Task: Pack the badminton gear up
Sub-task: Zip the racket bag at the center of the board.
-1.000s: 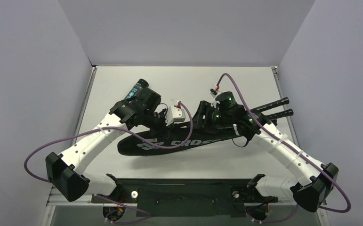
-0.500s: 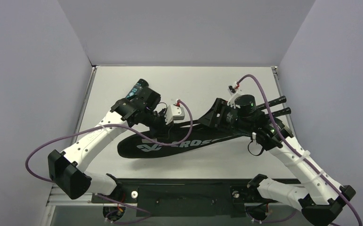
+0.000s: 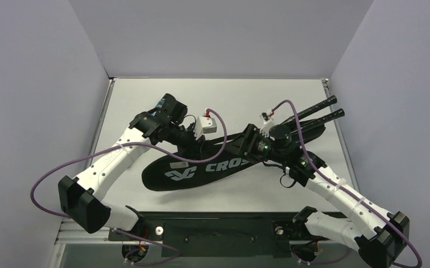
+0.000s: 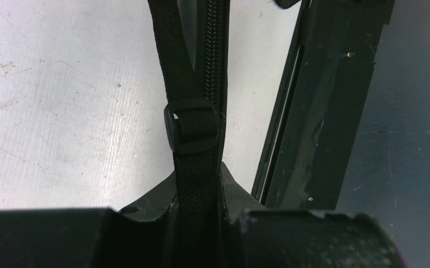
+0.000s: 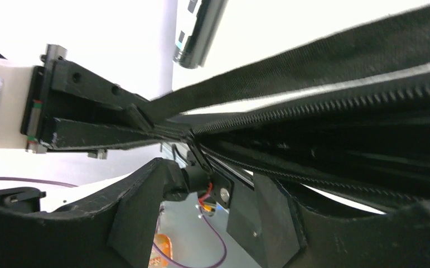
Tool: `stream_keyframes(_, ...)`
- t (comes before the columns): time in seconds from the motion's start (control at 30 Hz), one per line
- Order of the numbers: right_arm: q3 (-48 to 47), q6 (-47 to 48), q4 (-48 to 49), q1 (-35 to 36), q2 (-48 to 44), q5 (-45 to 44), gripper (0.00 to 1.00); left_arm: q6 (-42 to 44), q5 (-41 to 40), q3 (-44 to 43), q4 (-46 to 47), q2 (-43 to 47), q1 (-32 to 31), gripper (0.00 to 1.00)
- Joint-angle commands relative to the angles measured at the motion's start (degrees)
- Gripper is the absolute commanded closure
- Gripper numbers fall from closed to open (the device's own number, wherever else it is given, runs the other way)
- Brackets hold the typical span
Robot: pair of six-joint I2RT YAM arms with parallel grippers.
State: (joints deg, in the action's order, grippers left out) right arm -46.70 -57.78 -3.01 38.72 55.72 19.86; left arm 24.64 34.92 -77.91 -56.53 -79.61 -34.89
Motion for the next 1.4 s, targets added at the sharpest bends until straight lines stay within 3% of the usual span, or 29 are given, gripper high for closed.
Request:
stream_keyframes(0.0, 1.55, -4.54, 16.37, 0.37, 1.44, 0.77, 0.46, -0.89, 8.03, -4.68, 5.8, 1.18, 0.18, 1.0)
stream_keyframes(0.2, 2.9, -7.89, 25.35, 0.32, 4.32, 1.29, 0.5, -0.18, 8.49, -5.27, 4.78, 1.62, 0.18, 1.0)
stream_keyframes(0.33, 4.09, -9.21, 27.46, 0.3, 4.8, 0.89, 0.58, 0.7, 8.0, -5.17, 4.35, 2.26, 0.19, 1.0)
stream_keyframes(0.43, 5.11, -9.68, 28.29, 0.35, 4.6, 0.43, 0.65, 0.82, 8.01, -5.08, 4.47, 2.54, 0.24, 1.0)
stream_keyframes(1.0, 10.25, -11.61, 31.26, 0.46, 1.97, -4.39, 0.8, 0.22, 6.79, -4.7, 5.13, 2.96, 0.22, 1.0)
stream_keyframes(1.37, 12.58, -12.91, 33.54, 1.13, 0.52, -6.62, 0.98, -0.69, 6.44, -4.88, 5.55, 2.41, 0.29, 1.0)
